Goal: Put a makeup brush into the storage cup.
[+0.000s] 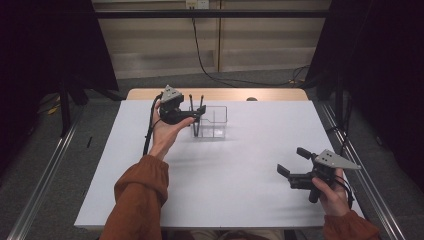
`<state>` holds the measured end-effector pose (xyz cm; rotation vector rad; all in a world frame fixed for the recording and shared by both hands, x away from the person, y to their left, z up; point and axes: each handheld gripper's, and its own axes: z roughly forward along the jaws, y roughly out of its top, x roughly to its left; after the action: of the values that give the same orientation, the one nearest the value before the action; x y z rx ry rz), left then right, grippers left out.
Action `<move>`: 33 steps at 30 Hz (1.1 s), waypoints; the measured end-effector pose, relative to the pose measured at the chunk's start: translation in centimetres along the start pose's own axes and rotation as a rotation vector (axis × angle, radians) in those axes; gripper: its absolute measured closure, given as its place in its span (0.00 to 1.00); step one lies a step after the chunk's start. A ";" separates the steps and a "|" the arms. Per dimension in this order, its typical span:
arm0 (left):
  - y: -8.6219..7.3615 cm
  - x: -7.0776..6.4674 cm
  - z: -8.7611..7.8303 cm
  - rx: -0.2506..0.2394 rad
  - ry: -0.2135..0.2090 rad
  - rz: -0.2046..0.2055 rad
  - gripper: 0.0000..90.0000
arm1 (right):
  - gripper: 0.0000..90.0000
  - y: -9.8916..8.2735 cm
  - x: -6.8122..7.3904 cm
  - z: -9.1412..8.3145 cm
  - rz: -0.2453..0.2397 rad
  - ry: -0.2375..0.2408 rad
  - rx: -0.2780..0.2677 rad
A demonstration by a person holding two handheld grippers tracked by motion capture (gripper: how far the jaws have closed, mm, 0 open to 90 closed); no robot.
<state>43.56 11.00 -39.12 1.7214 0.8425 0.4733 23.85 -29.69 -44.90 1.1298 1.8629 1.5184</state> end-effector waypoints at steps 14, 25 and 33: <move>-0.1 -0.1 -2.9 -0.029 -0.004 0.016 0.05 | 0.00 0.0 0.2 0.1 0.002 -0.010 0.004; -0.6 0.0 -5.3 -0.032 0.028 0.035 0.07 | 0.00 0.0 0.2 0.0 -0.002 -0.014 0.007; -1.8 -0.3 -7.2 -0.072 0.052 0.037 0.07 | 0.00 0.0 0.2 0.0 -0.001 -0.012 0.005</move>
<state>37.85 15.77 -38.57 1.6672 0.8219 0.5691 23.71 -29.51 -44.82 1.1372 1.8601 1.5046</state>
